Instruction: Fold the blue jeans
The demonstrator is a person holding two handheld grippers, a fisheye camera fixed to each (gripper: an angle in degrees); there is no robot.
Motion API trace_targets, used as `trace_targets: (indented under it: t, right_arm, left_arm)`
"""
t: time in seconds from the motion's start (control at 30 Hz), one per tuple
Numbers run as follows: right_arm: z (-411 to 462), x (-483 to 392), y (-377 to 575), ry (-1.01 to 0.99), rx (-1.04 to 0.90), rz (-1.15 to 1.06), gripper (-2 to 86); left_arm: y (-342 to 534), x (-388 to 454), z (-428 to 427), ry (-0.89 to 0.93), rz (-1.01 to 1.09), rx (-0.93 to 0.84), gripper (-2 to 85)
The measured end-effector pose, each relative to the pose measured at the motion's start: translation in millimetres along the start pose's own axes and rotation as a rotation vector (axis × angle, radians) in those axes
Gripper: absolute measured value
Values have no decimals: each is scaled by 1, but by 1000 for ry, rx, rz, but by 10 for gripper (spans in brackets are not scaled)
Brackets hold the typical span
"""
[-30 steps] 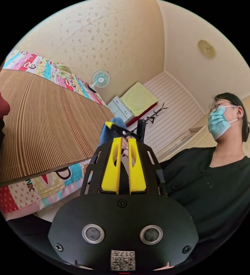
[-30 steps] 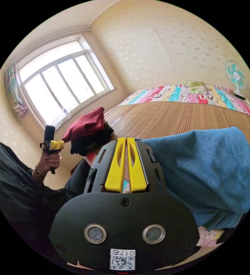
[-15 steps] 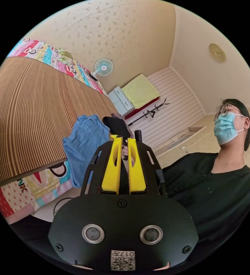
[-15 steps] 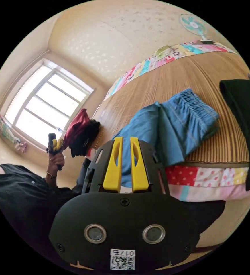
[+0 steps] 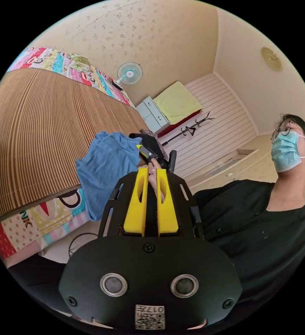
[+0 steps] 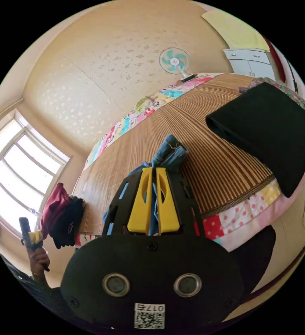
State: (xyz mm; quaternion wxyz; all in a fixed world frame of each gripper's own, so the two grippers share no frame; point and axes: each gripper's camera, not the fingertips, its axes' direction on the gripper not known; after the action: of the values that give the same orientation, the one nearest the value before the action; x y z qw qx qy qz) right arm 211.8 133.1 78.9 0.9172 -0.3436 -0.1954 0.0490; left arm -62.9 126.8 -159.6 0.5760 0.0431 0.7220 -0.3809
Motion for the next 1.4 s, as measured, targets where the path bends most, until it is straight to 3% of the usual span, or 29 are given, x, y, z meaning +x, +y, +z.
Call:
trace_targets:
  t: [0.1,0.2,0.33,0.57,0.67,1.0,1.4]
  right_arm:
    - [-4,-39,0,-182,-76,-121,24]
    - [-17,-59,13,-329,-120,-193,22]
    - [-34,-67,31,-546,-224,-275,21]
    - [-62,-59,37,-527,-355,-364,23]
    - [-65,-25,20,-636,-401,-272,24]
    - [-84,67,-21,-867,-398,10,61]
    - [-81,125,-27,-995,-379,312,102]
  left_arm:
    - [-9,-7,16,-69,-21,4,75]
    - [-14,-16,30,-162,-121,119,117]
    - [-29,-12,58,-237,-28,148,140]
    - [-35,-28,97,-273,-12,11,103]
    - [-25,-32,86,-223,-31,94,51]
    - [1,-74,44,25,-254,257,44]
    - [17,-68,42,101,-240,224,45]
